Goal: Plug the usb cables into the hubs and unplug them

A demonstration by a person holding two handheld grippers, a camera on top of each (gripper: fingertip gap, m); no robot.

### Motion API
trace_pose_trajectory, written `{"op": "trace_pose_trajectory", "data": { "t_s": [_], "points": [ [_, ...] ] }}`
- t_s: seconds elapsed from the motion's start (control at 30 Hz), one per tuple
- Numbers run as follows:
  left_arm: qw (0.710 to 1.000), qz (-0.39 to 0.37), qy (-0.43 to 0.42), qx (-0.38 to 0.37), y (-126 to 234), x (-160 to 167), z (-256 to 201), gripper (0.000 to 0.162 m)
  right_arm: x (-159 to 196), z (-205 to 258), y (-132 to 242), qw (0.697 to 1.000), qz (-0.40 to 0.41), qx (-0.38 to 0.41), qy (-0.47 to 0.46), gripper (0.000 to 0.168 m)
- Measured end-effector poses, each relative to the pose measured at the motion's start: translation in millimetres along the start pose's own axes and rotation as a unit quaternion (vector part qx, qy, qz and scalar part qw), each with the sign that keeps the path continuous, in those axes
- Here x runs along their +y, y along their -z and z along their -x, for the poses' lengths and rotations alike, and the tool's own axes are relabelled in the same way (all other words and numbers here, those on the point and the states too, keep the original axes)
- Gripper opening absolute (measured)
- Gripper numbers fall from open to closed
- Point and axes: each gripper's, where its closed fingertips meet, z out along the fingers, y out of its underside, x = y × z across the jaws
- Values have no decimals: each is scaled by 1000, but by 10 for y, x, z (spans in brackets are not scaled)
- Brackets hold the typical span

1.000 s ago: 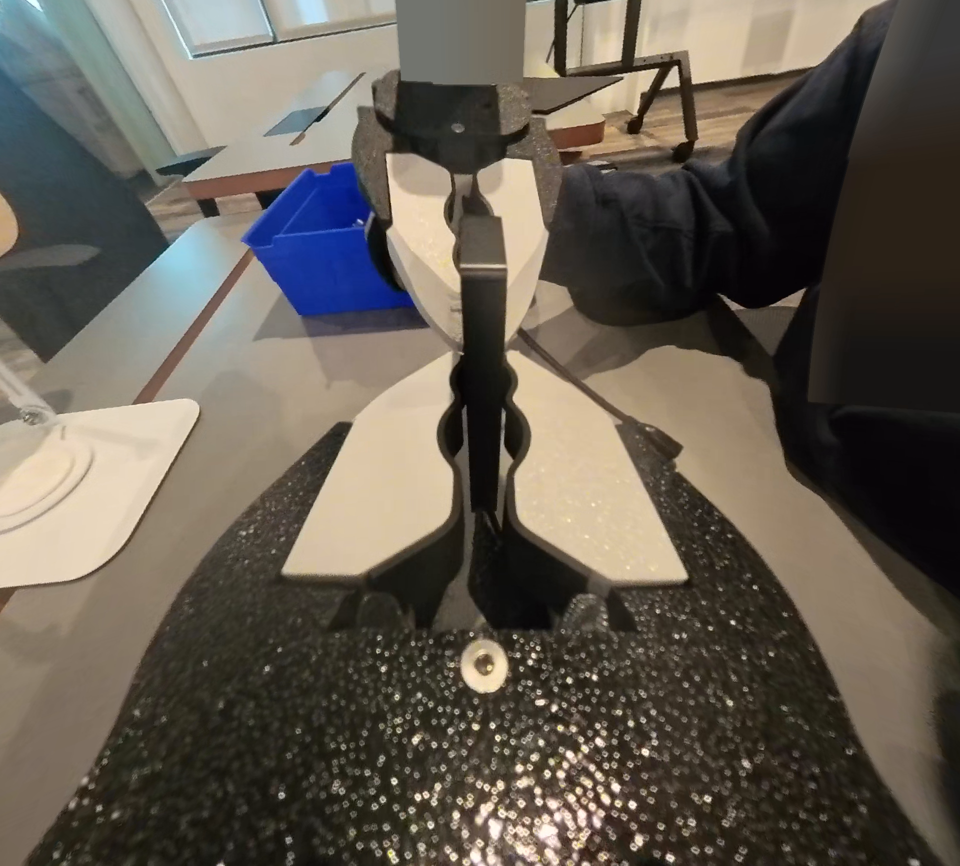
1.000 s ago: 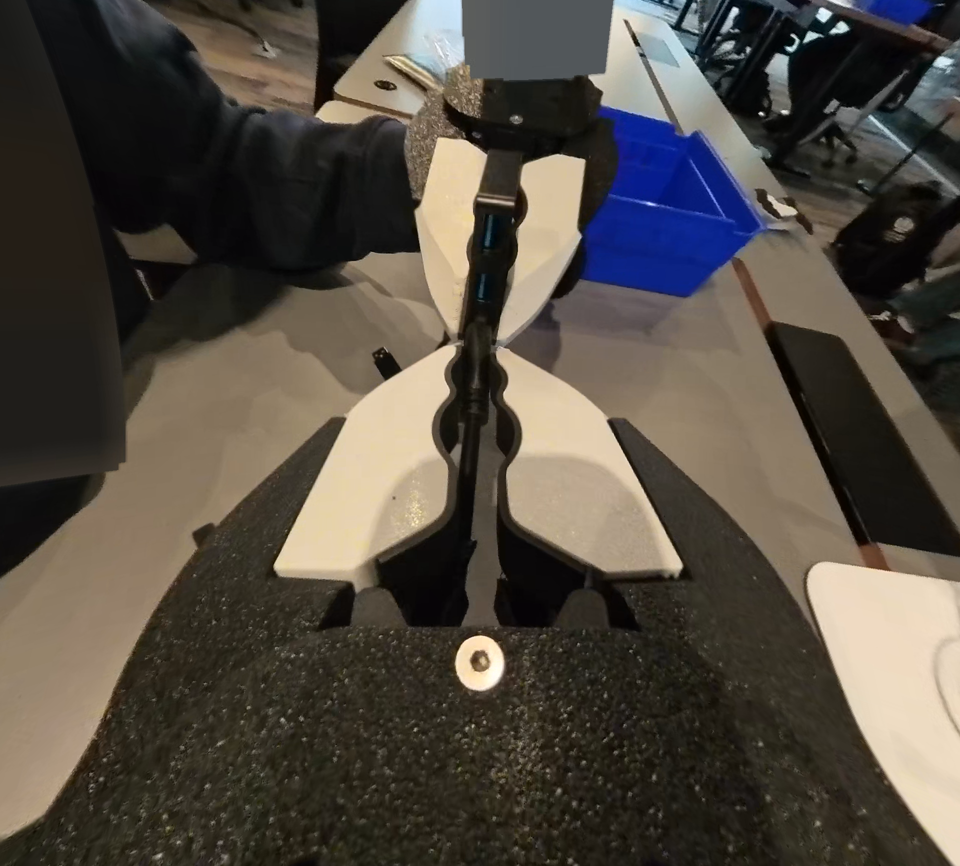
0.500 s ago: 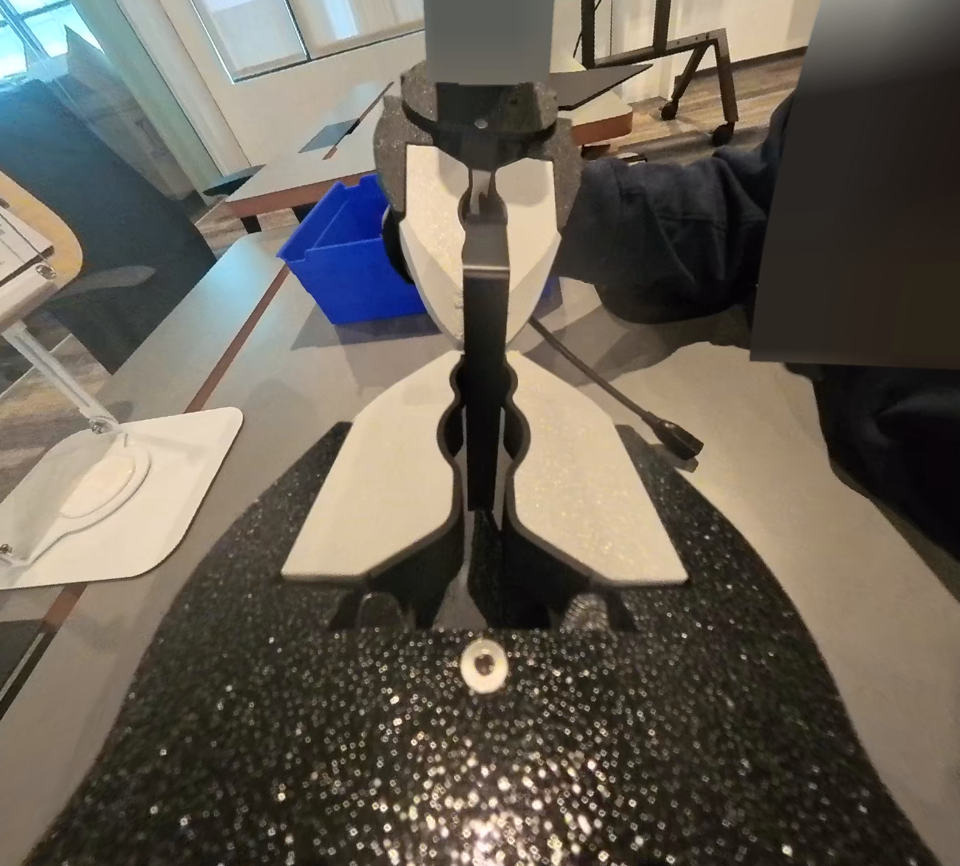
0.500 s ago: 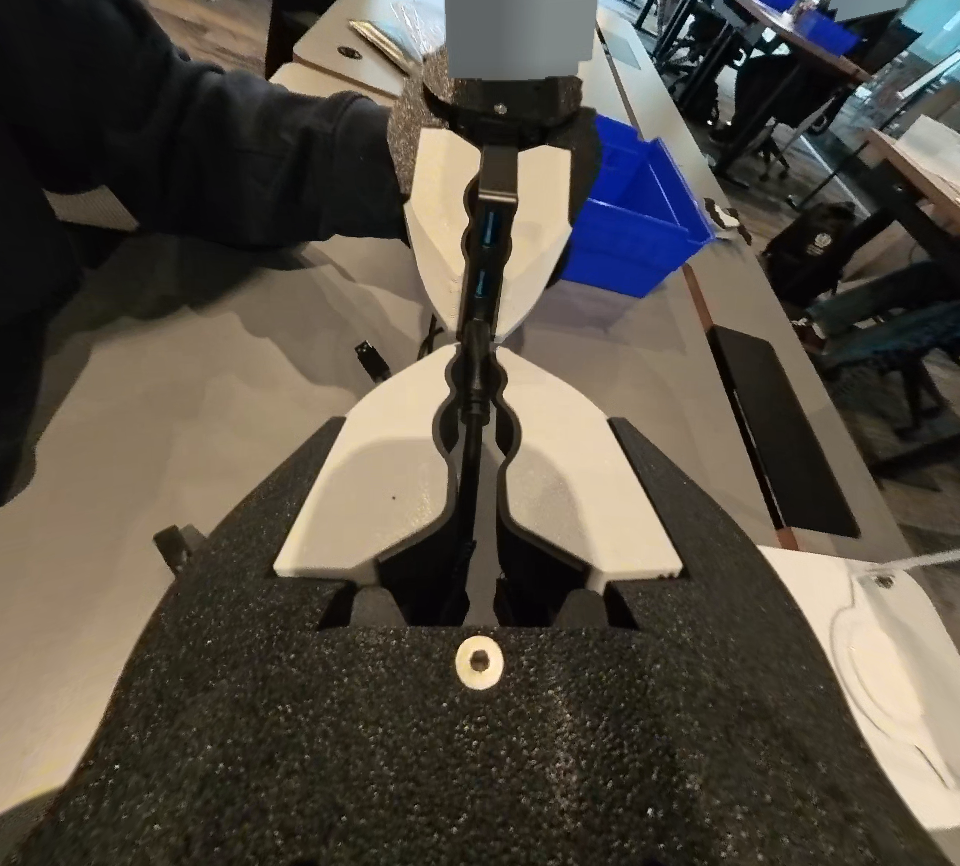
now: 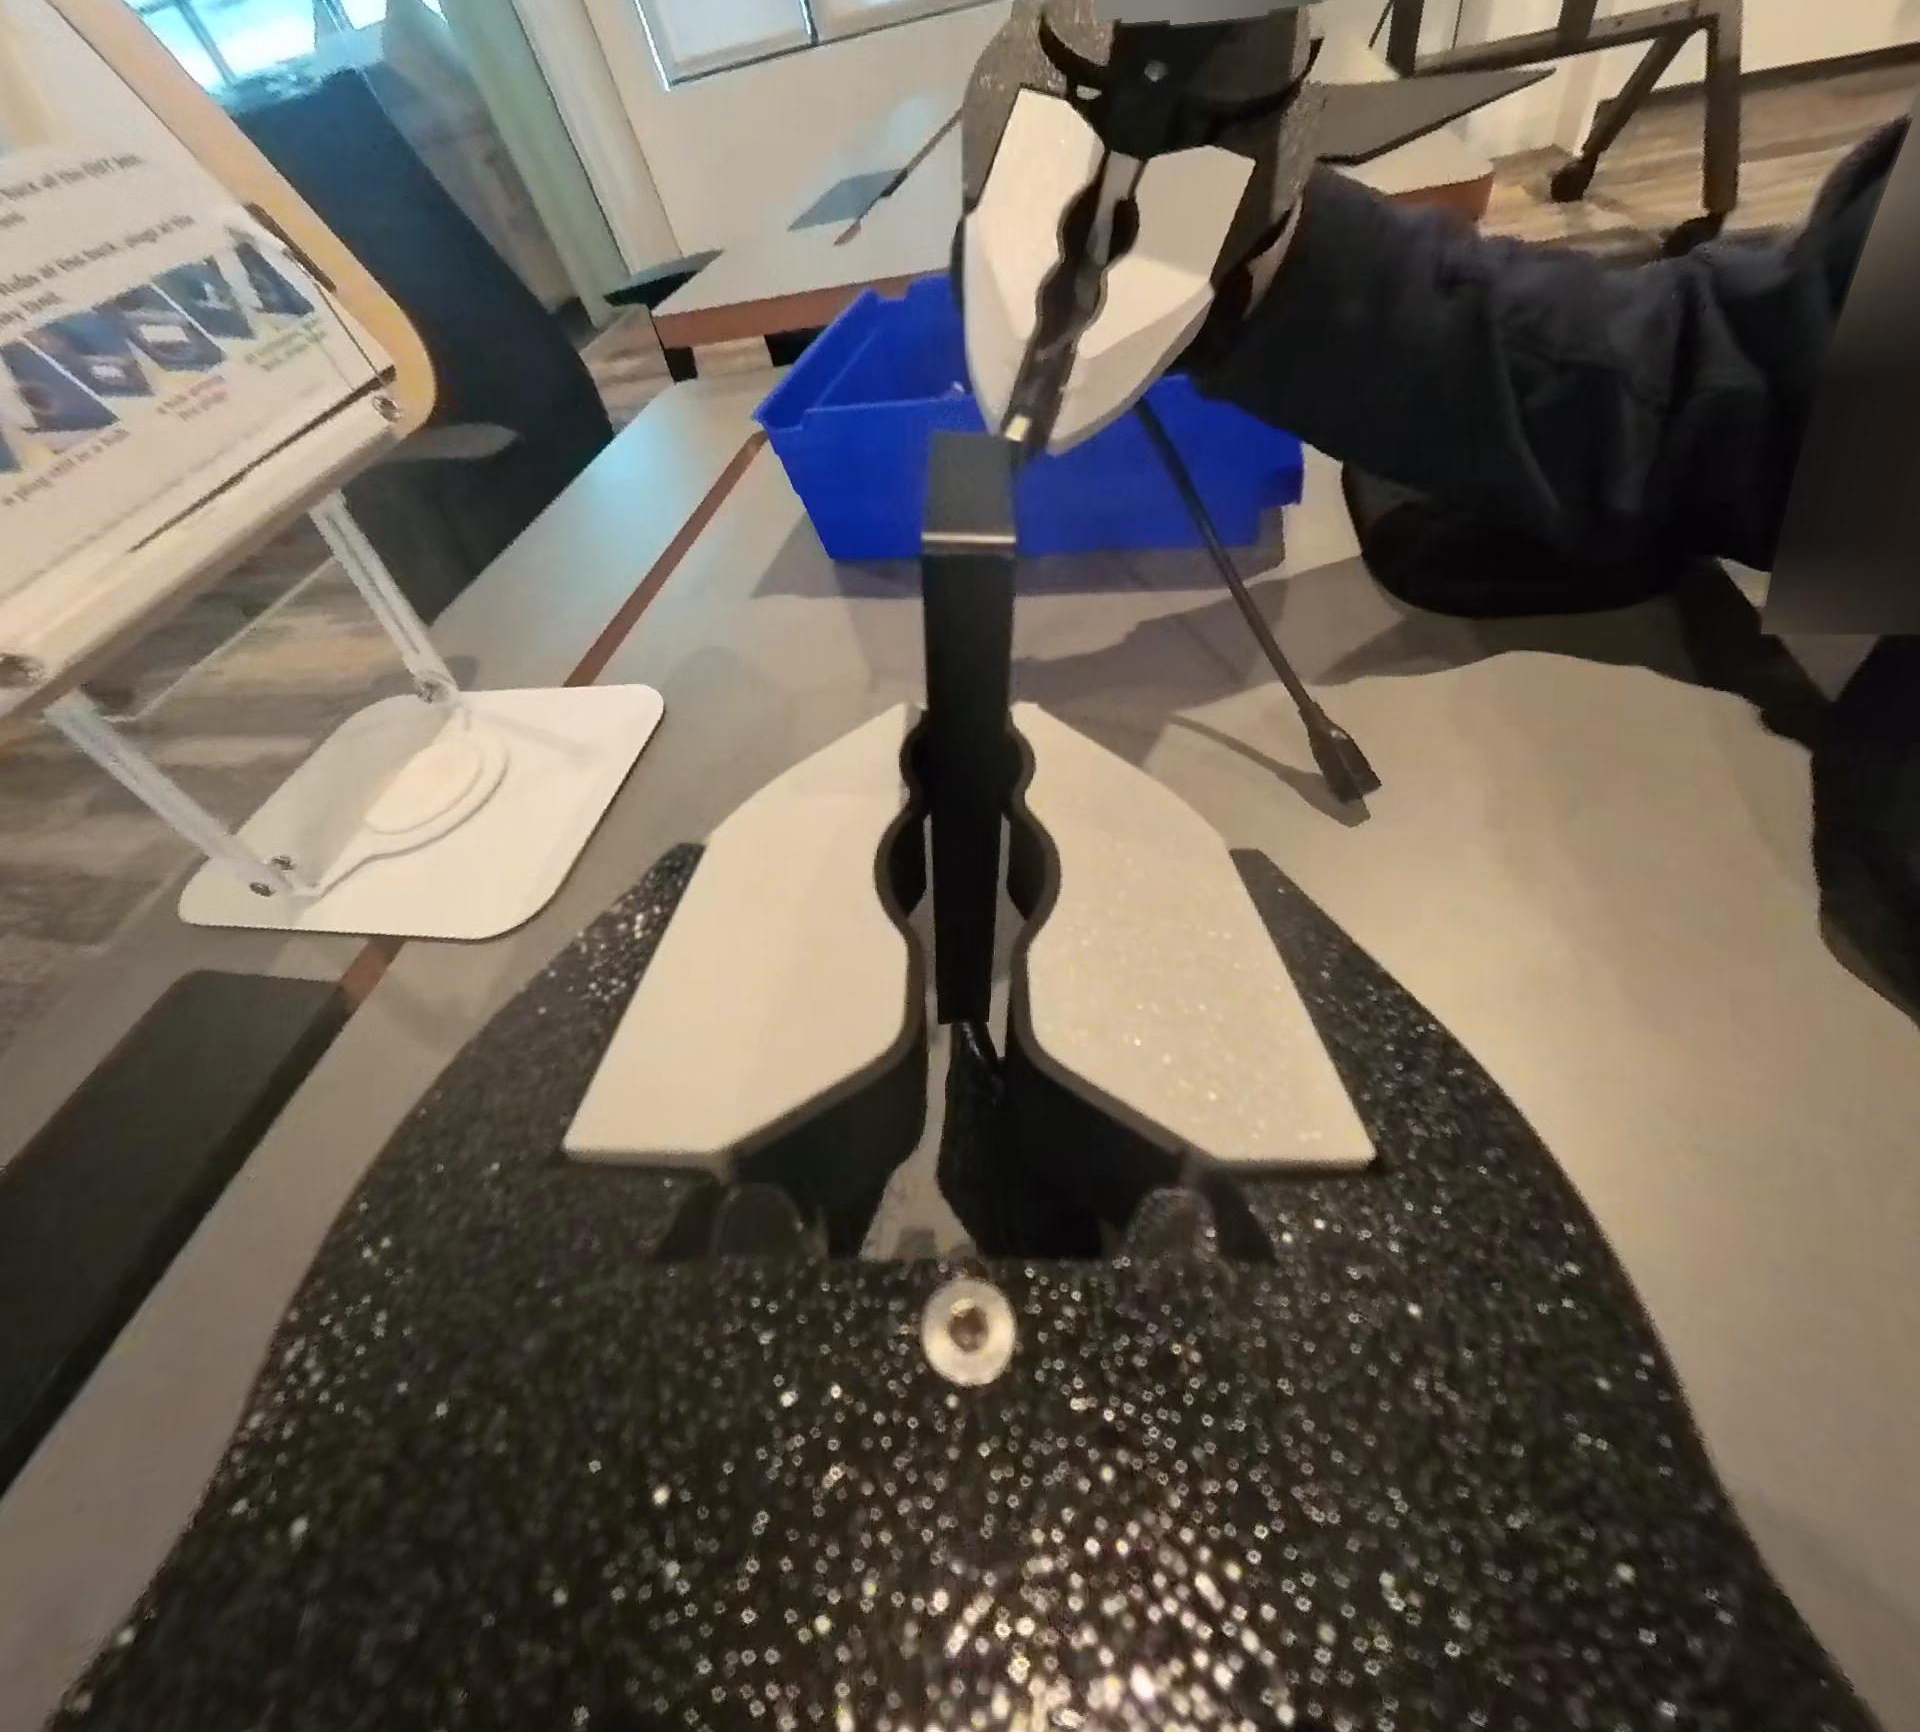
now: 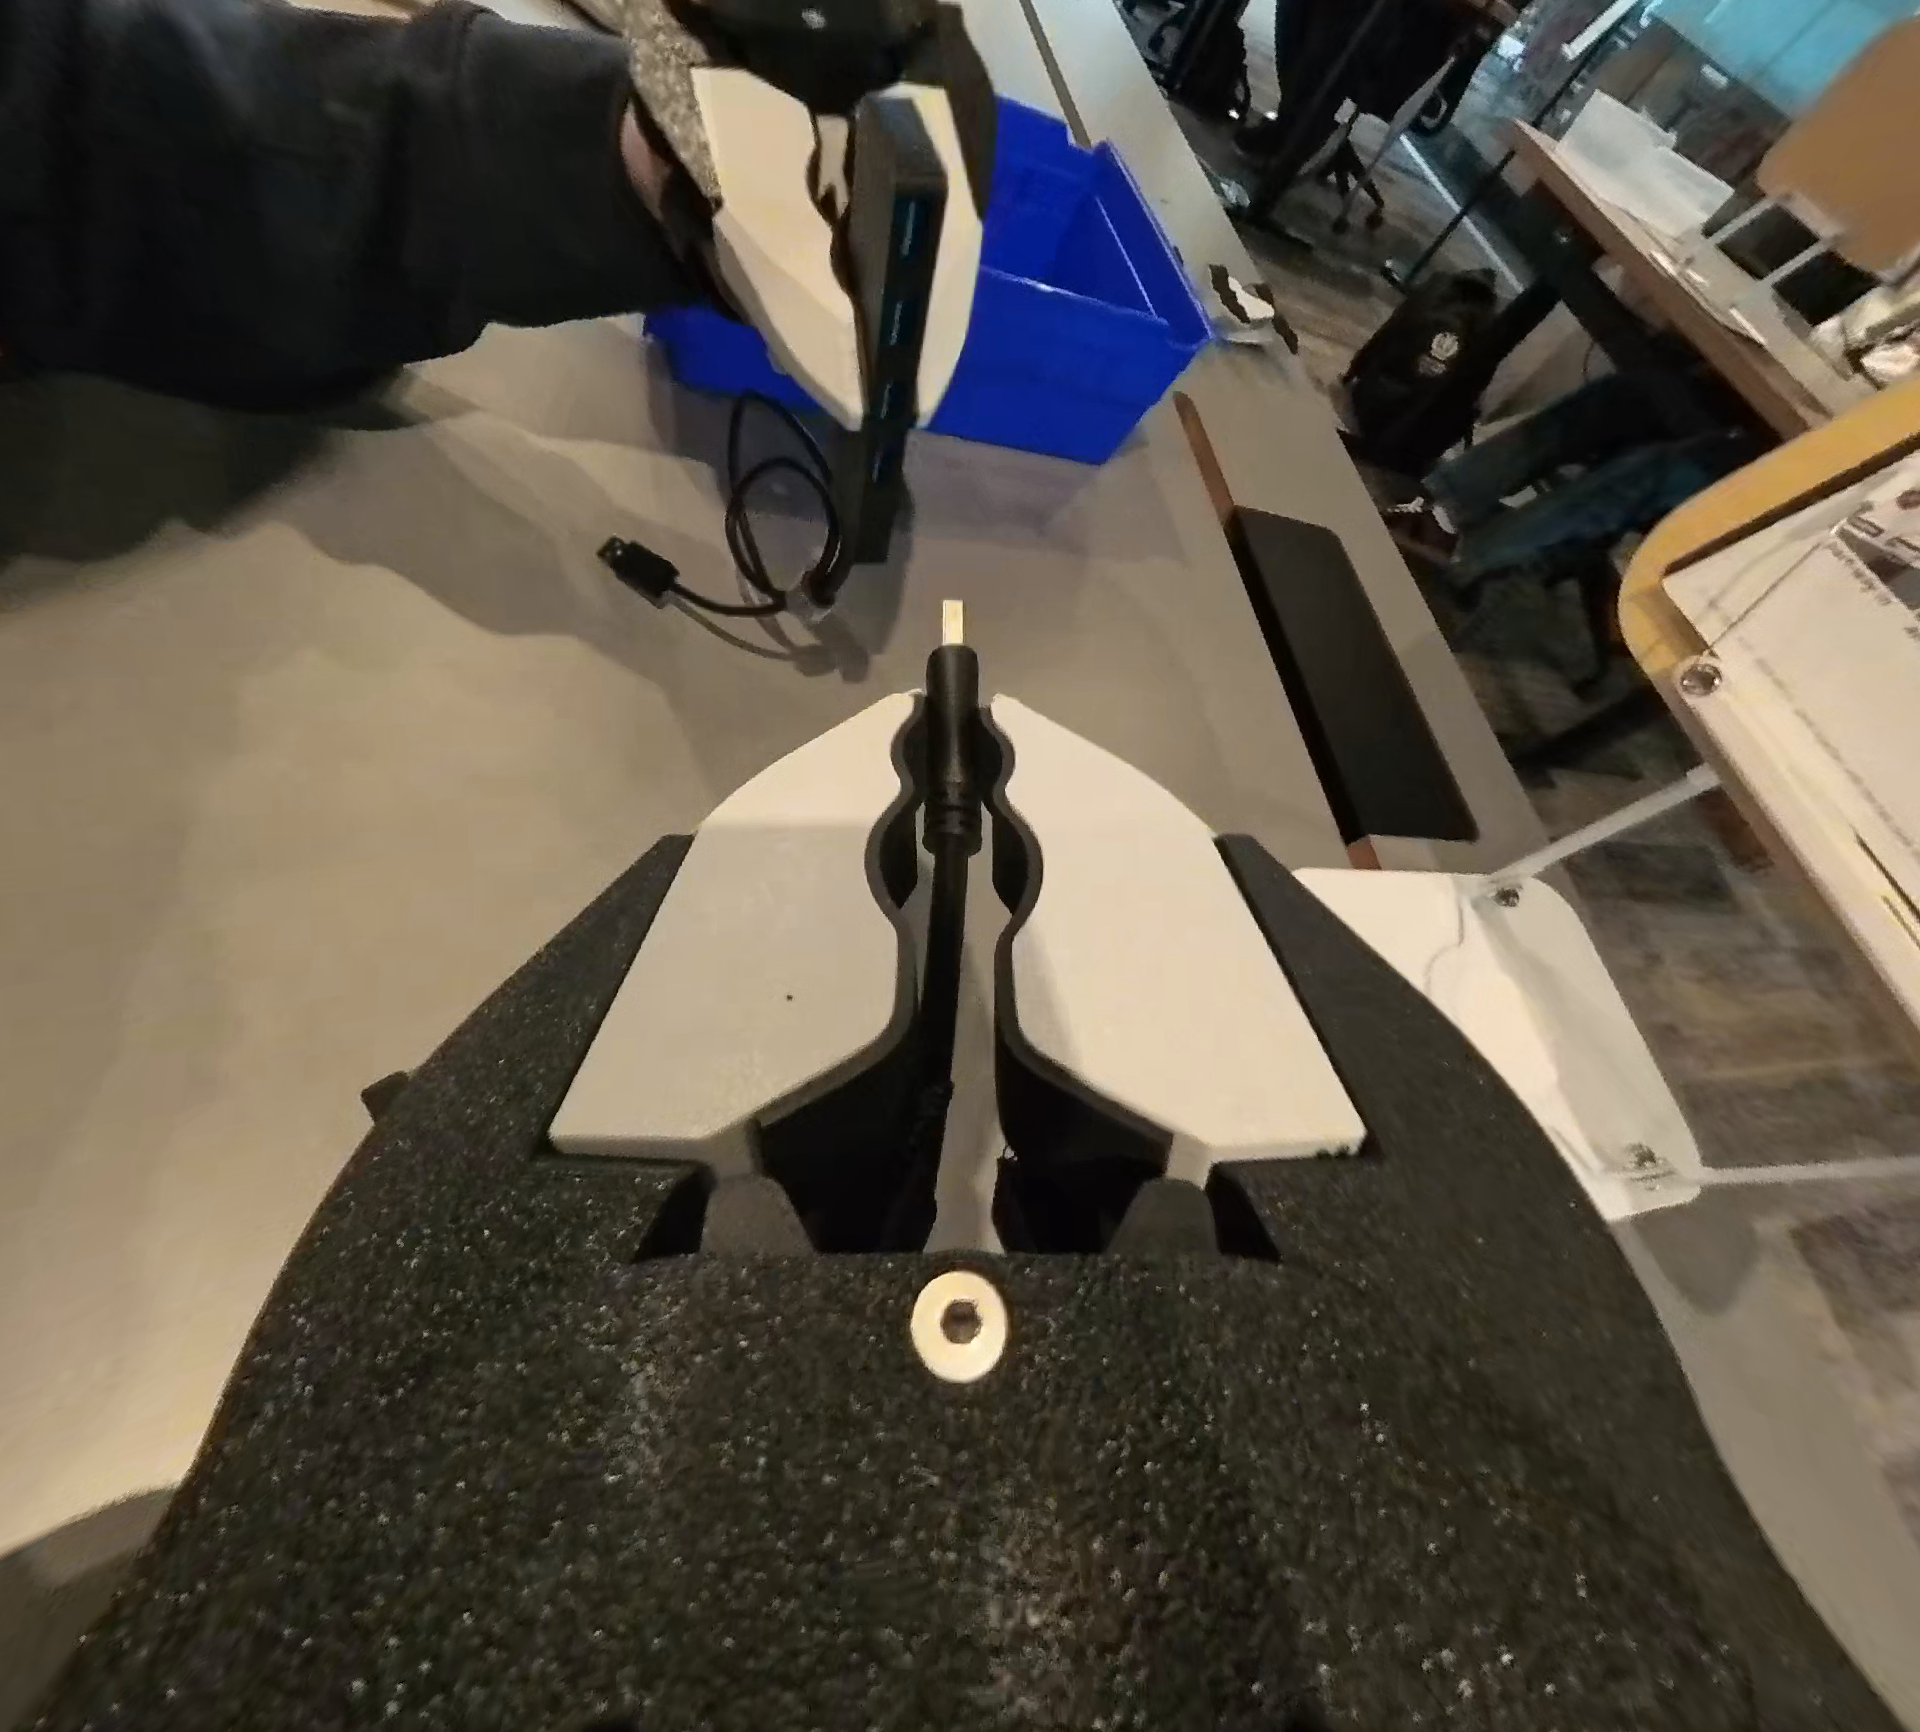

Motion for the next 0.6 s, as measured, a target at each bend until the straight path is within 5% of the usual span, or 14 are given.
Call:
{"op": "trace_pose_trajectory", "data": {
  "t_s": [0.2, 0.47, 0.6],
  "points": [
    [999, 36, 17, -4, -141, 84, -5, 10, -102, -160, 240, 999, -5, 42, -16, 9],
    [999, 34, 26, -4, -163, 93, 1, 10, -655, -638, 1767, 973, 20, 225, 48, 9],
    [999, 35, 31, 1, -191, 105, -13, 10, -417, -769, 2307, 953, 95, 284, 46, 9]
  ]
}}
